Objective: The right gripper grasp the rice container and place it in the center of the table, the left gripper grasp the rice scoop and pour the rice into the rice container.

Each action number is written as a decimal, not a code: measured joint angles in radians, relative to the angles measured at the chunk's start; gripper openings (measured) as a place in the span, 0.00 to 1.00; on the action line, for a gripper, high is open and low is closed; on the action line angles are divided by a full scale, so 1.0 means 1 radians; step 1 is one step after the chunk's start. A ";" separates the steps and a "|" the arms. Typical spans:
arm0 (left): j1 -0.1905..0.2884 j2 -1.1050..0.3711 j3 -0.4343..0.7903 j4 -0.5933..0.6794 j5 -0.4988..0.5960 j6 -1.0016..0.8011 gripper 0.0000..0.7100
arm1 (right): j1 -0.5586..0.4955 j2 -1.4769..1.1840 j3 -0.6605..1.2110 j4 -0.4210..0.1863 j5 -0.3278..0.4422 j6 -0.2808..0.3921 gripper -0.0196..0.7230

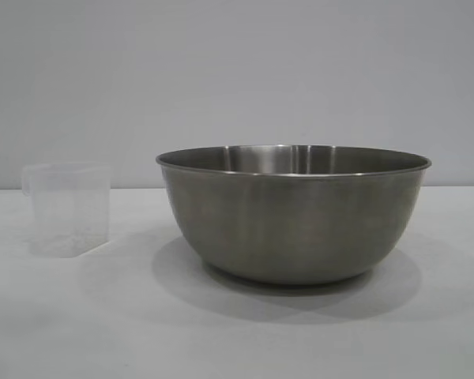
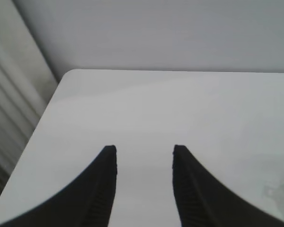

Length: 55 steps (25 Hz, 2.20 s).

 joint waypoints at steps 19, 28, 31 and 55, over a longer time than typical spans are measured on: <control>0.000 -0.407 -0.088 -0.227 0.578 0.259 0.31 | 0.033 0.000 0.000 0.000 0.000 0.000 0.35; 0.000 -0.464 -0.058 -0.227 0.662 0.259 0.31 | 0.033 0.000 0.000 0.000 0.000 0.000 0.35; -0.027 -0.504 -0.056 -0.225 0.656 0.259 0.31 | 0.033 0.000 0.000 0.000 0.000 0.000 0.35; -0.042 -0.585 -0.056 -0.225 0.652 0.259 0.31 | 0.033 0.000 0.000 0.000 0.000 0.000 0.35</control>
